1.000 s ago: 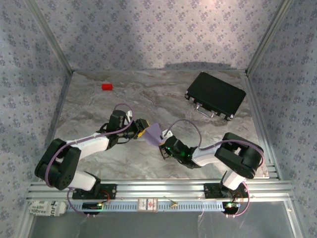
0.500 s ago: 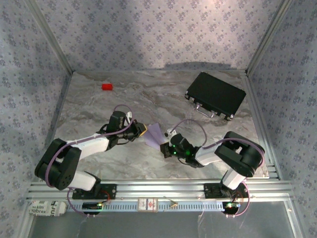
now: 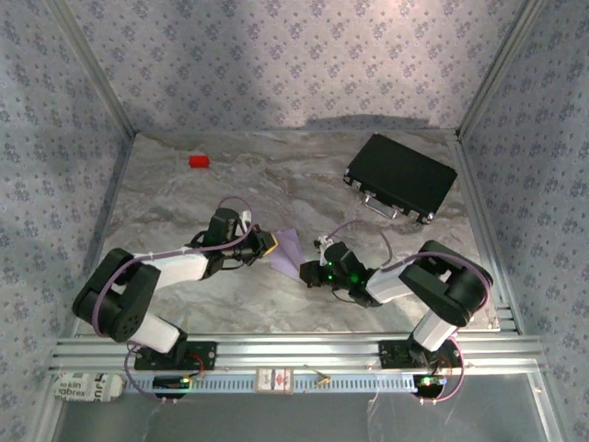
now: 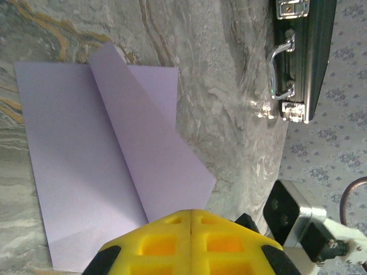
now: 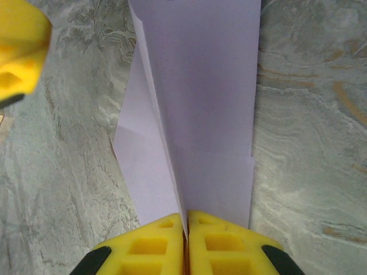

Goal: Fold a paper plane with a square sheet of paper (pick it up from the middle)
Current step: Fourth fold the wing at the center of the table.

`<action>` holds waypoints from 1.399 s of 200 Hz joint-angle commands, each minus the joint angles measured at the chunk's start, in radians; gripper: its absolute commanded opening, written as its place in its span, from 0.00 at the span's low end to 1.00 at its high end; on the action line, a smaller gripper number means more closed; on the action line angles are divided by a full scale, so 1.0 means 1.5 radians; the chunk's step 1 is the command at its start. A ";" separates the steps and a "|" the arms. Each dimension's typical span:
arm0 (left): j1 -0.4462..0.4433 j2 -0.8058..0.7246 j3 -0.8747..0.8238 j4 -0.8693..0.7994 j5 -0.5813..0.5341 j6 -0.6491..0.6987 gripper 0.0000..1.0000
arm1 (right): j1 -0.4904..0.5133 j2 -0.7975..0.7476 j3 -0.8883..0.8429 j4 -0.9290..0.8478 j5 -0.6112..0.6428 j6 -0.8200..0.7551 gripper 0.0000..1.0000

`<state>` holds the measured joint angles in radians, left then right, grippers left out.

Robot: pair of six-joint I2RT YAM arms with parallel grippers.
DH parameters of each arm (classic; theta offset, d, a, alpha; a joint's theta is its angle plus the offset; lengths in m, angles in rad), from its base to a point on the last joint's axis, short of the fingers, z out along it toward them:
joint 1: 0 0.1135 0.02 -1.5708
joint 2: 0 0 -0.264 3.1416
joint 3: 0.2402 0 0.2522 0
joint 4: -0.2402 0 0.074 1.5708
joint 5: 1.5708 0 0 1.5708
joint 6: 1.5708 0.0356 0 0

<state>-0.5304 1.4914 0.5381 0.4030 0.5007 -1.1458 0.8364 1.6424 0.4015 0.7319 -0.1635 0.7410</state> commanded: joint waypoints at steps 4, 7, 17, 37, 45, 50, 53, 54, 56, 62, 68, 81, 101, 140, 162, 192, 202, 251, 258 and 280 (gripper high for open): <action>-0.016 0.030 0.023 0.060 0.032 -0.005 0.04 | -0.010 0.030 -0.007 -0.013 -0.042 0.053 0.10; -0.018 0.033 0.025 0.065 0.033 -0.004 0.04 | -0.012 0.033 -0.007 -0.012 -0.046 0.056 0.11; -0.025 0.044 0.034 0.077 0.039 -0.003 0.04 | -0.017 0.038 -0.006 -0.008 -0.057 0.067 0.10; -0.039 0.069 0.053 0.086 0.044 0.005 0.04 | -0.025 0.049 -0.001 -0.008 -0.073 0.079 0.10; -0.041 0.081 0.058 0.093 0.044 0.005 0.04 | -0.028 0.052 0.001 -0.010 -0.077 0.083 0.10; -0.042 0.088 0.061 0.100 0.045 0.004 0.04 | -0.029 0.054 0.001 -0.010 -0.080 0.085 0.10; -0.043 0.092 0.062 0.104 0.045 0.002 0.04 | -0.030 0.055 0.001 -0.010 -0.081 0.086 0.10; -0.042 0.093 0.063 0.105 0.045 0.002 0.04 | -0.030 0.055 0.002 -0.010 -0.081 0.086 0.10; -0.042 0.096 0.063 0.108 0.045 0.002 0.05 | -0.031 0.055 0.001 -0.010 -0.082 0.086 0.10; -0.042 0.102 0.066 0.114 0.044 0.000 0.05 | -0.033 0.055 0.001 -0.011 -0.082 0.088 0.10; -0.043 0.110 0.068 0.118 0.042 -0.001 0.04 | -0.035 0.054 0.000 -0.012 -0.082 0.091 0.10; -0.042 0.120 0.071 0.112 0.027 0.004 0.04 | -0.038 0.050 -0.002 -0.019 -0.082 0.092 0.10; -0.042 0.138 0.081 0.108 0.023 0.011 0.04 | -0.042 0.048 0.001 -0.032 -0.085 0.091 0.10; -0.042 0.176 0.099 0.108 0.022 0.016 0.04 | -0.041 0.043 0.008 -0.048 -0.085 0.091 0.11; -0.043 0.191 0.103 0.099 0.016 0.019 0.04 | -0.043 0.045 0.013 -0.059 -0.085 0.089 0.12; -0.043 0.207 0.103 0.096 0.007 0.021 0.04 | -0.043 0.045 0.022 -0.067 -0.090 0.089 0.13; -0.042 0.211 0.102 0.098 0.007 0.023 0.04 | -0.043 0.046 0.024 -0.072 -0.091 0.089 0.13; -0.042 0.219 0.104 0.112 0.016 0.026 0.08 | -0.042 0.052 0.024 -0.076 -0.092 0.096 0.09; -0.042 0.218 0.104 0.117 0.019 0.026 0.09 | -0.041 0.052 0.024 -0.076 -0.091 0.098 0.08; -0.043 0.213 0.101 0.127 0.023 0.028 0.12 | -0.041 0.052 0.017 -0.072 -0.085 0.104 0.07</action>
<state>-0.5911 1.8030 0.6746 0.5484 0.5205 -1.1275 0.7670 1.6779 0.4309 0.7219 -0.3023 0.8761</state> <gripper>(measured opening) 0.105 0.077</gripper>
